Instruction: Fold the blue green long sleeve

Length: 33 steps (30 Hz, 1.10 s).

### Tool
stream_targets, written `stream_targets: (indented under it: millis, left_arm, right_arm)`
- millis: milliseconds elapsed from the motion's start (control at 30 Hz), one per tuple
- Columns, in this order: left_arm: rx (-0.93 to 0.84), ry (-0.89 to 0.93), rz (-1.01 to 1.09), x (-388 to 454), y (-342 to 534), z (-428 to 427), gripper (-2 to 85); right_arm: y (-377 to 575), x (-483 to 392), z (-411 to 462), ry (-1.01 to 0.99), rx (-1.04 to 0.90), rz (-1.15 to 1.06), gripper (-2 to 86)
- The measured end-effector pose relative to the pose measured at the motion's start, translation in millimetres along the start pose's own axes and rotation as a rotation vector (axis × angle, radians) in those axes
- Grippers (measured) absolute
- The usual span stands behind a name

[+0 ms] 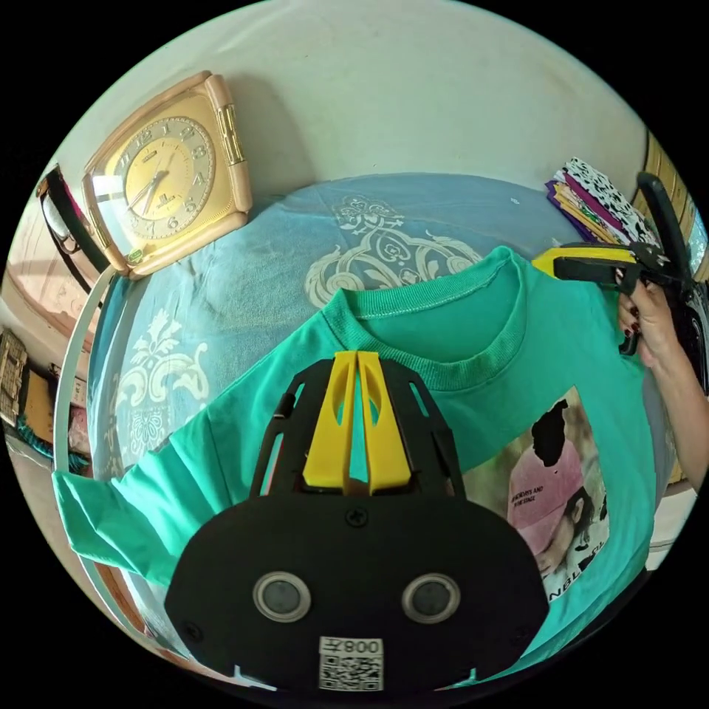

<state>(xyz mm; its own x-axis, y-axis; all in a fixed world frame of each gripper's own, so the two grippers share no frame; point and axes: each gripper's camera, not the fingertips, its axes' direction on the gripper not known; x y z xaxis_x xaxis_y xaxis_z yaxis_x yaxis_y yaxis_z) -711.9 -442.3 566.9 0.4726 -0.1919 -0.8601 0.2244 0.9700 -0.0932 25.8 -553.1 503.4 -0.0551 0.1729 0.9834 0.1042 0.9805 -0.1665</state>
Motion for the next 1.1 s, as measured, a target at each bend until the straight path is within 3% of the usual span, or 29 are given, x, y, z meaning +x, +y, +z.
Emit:
stream_targets:
  millis: [100,267,500,633,700,800,867,933,1100]
  left_arm:
    - [0.001,-0.042,0.028,5,6,15,0.2]
    - [0.009,-0.046,0.019,1,23,27,0.2]
    - [0.050,0.037,0.002,-5,100,19,0.2]
    - [-0.036,0.066,-0.007,-12,112,50,0.2]
    - [-0.002,0.093,-0.018,-13,109,44,0.2]
    - [0.085,0.154,0.013,-1,110,30,0.1]
    - [0.047,0.200,0.074,23,112,47,0.1]
    - [-0.032,0.204,0.118,43,113,70,0.1]
    - [0.040,0.346,0.206,87,101,74,0.1]
  right_arm:
    - [-27,-7,33,0.063,-0.077,-0.023,0.0]
    - [-35,9,8,0.022,-0.084,0.003,0.0]
    - [65,19,-118,-0.013,0.015,0.064,0.1]
    - [115,33,-121,0.028,-0.159,0.153,0.1]
    - [125,42,-151,-0.046,-0.077,0.205,0.1]
    - [145,42,-216,0.071,0.085,0.273,0.1]
    - [155,47,-223,0.063,0.058,0.299,0.2]
    - [166,65,-196,0.040,-0.103,0.345,0.2]
    - [197,104,-269,-0.071,0.136,0.453,0.4]
